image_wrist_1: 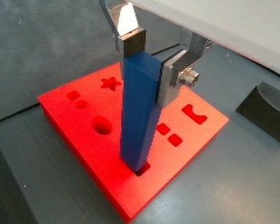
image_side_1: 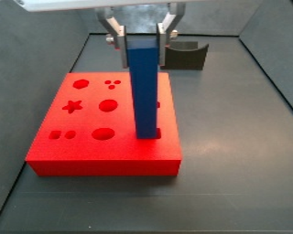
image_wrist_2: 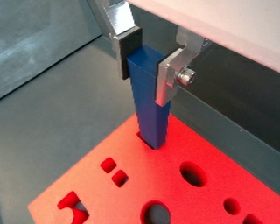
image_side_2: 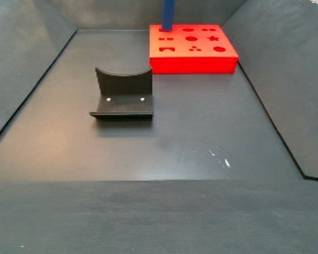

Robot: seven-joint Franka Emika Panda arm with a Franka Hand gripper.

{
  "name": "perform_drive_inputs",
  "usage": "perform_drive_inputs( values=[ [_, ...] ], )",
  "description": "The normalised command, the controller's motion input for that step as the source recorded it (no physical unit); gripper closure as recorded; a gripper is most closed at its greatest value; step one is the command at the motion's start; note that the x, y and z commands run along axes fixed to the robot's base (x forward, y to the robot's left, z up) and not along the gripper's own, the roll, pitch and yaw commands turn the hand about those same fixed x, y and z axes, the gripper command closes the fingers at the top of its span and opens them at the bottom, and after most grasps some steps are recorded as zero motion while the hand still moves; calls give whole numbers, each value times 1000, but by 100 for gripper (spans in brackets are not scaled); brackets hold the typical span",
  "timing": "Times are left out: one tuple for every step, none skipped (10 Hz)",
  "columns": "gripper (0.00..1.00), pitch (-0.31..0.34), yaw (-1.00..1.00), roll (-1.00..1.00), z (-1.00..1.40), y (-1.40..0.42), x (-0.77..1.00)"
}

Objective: Insert the rectangle object.

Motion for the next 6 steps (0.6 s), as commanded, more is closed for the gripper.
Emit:
perform_drive_inputs(
  values=[
    [100, 0, 0, 70, -291, 11, 129],
    [100, 0, 0, 31, -174, 0, 49],
    [100, 0, 0, 0, 0, -11, 51],
    [100, 0, 0, 0, 0, -20, 14],
    [100, 0, -97, 130, -300, -46, 0],
    [100, 9, -343, 256, -629, -14, 166]
  ],
)
